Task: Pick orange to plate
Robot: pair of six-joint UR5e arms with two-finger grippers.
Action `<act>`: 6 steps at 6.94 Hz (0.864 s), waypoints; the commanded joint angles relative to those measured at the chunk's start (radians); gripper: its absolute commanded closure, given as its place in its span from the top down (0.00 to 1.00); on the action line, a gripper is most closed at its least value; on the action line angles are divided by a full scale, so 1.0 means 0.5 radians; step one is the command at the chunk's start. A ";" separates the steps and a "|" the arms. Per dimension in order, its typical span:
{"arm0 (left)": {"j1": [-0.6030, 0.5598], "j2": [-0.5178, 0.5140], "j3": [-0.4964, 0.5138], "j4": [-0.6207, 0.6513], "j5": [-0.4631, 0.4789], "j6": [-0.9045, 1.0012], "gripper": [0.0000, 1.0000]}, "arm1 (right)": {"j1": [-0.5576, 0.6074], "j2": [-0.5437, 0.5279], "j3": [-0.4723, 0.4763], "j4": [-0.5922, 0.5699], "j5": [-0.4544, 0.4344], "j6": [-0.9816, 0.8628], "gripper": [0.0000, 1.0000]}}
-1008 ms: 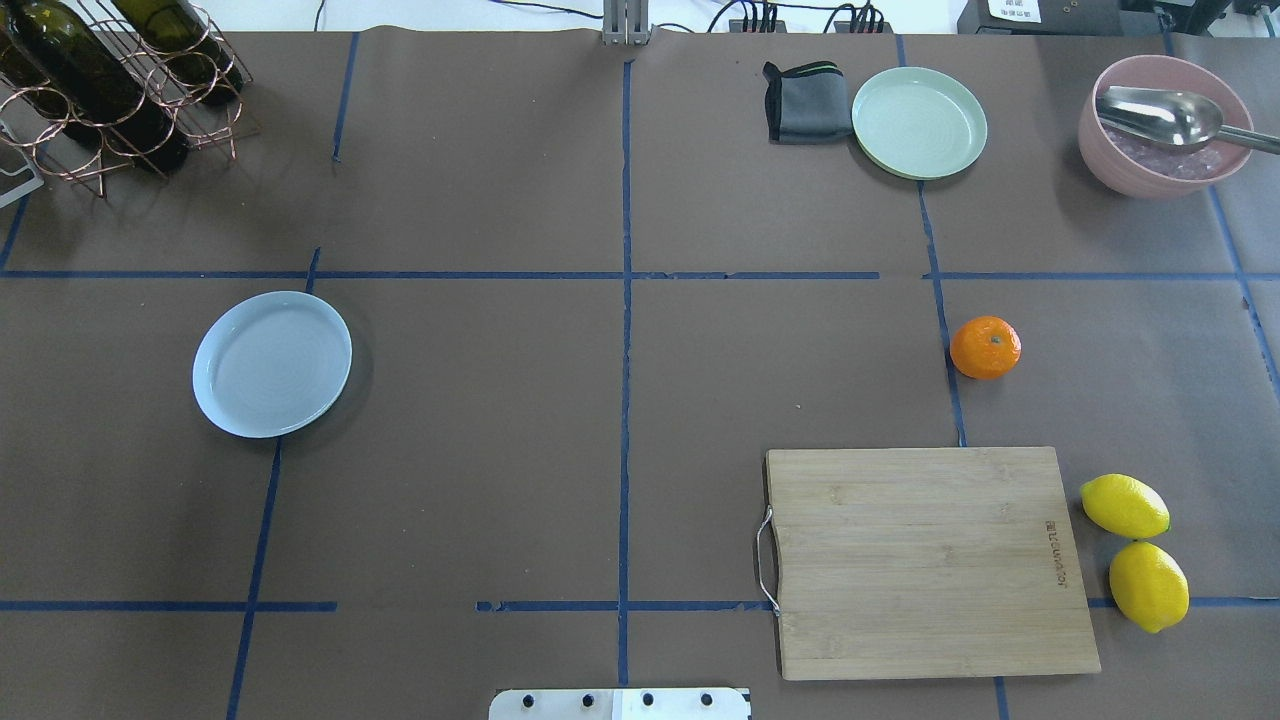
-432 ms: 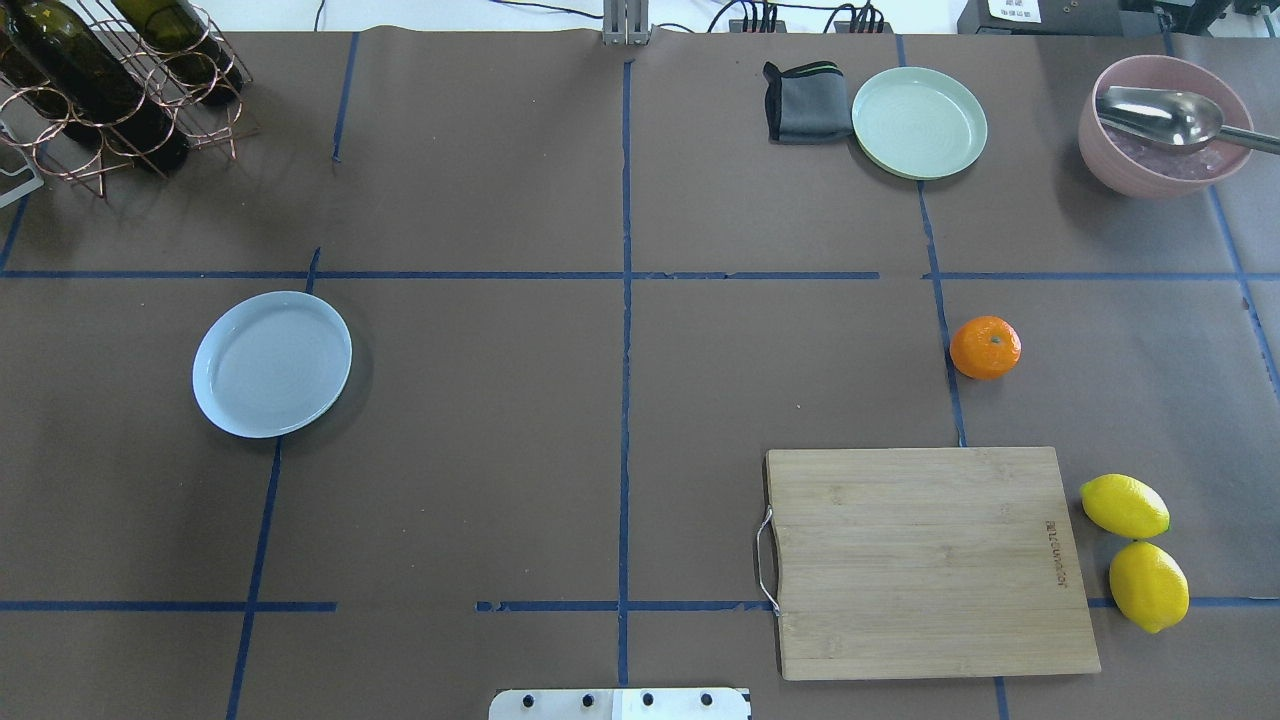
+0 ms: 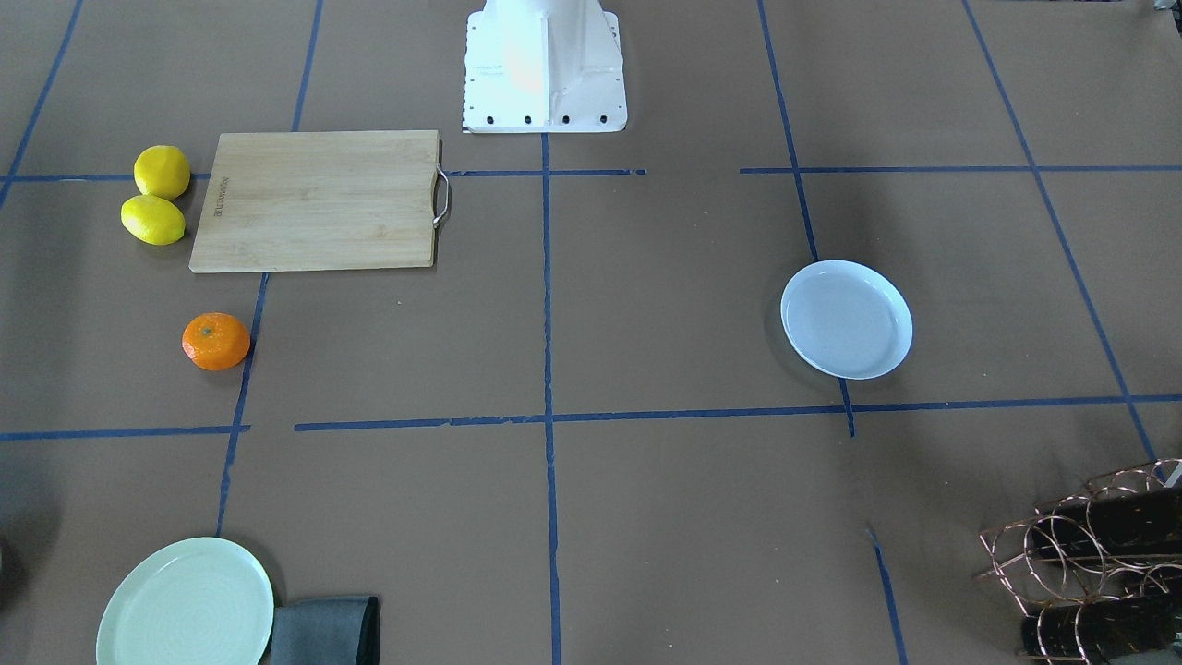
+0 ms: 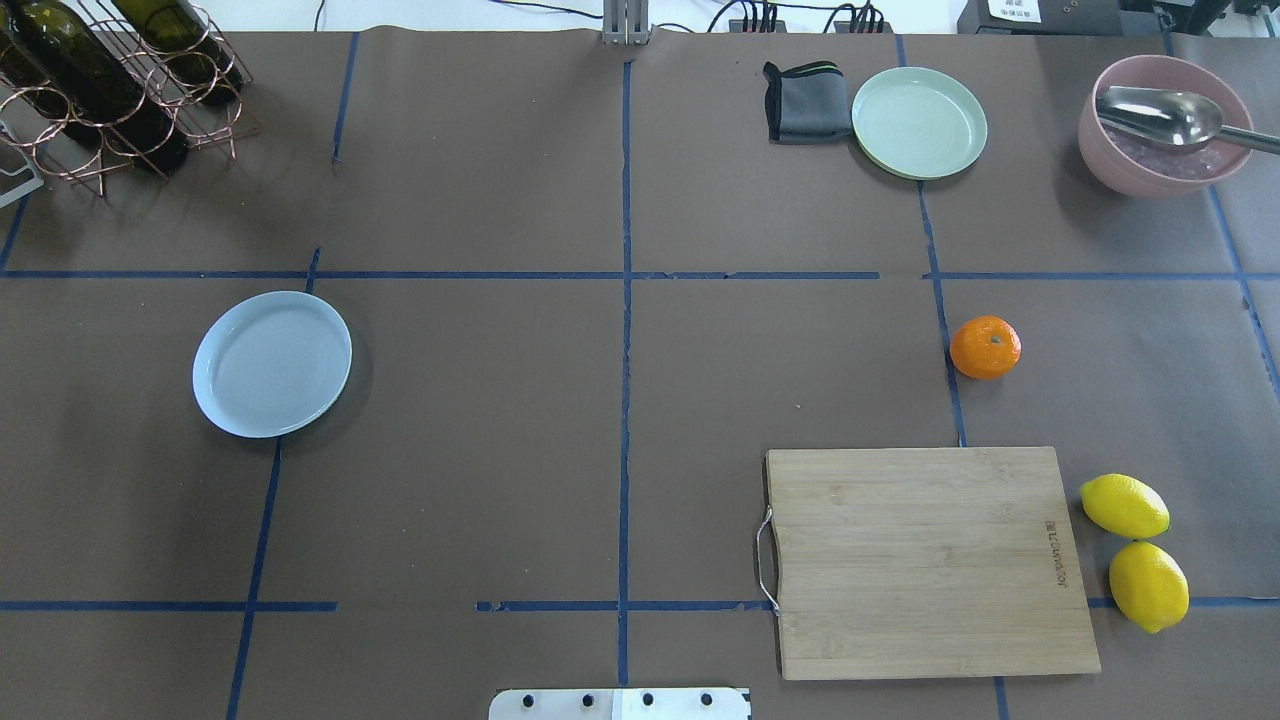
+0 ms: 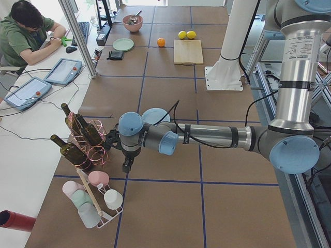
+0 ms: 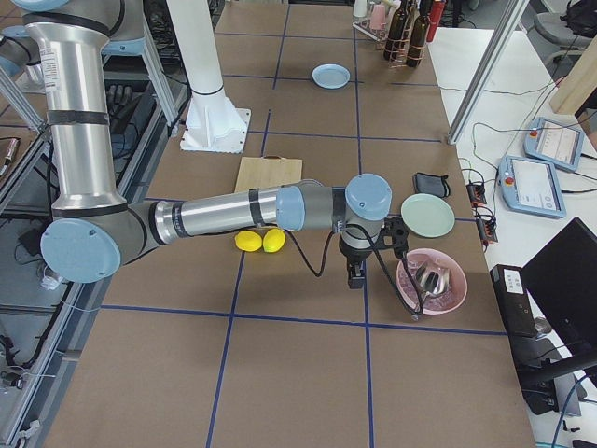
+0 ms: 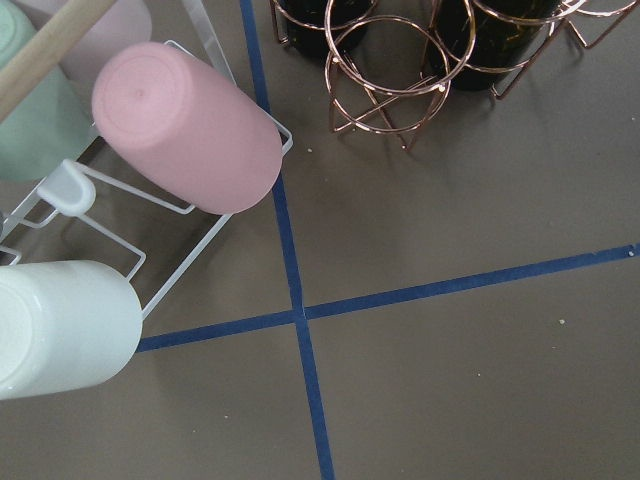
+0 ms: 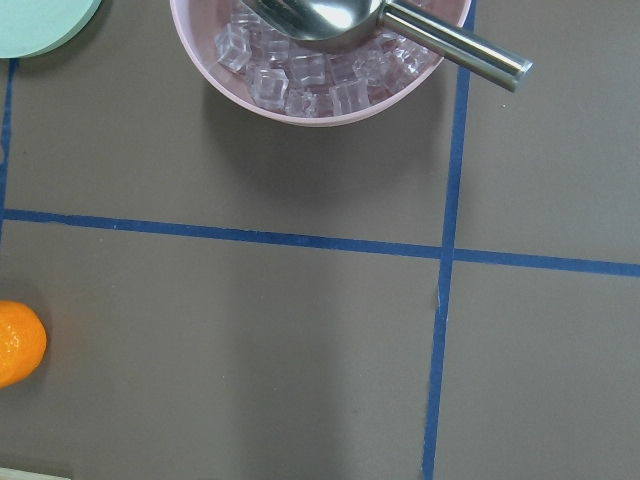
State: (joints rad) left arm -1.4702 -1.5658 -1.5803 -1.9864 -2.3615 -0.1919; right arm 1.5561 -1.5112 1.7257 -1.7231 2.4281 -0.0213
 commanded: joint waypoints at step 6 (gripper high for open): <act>1.031 0.251 -0.147 -1.083 0.535 -1.760 1.00 | -0.023 0.013 0.019 0.004 0.000 0.116 1.00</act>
State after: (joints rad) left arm -1.0257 -1.4370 -1.6490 -2.5259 -2.1560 -1.0047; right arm 1.5448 -1.5052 1.7346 -1.7222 2.4283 0.0354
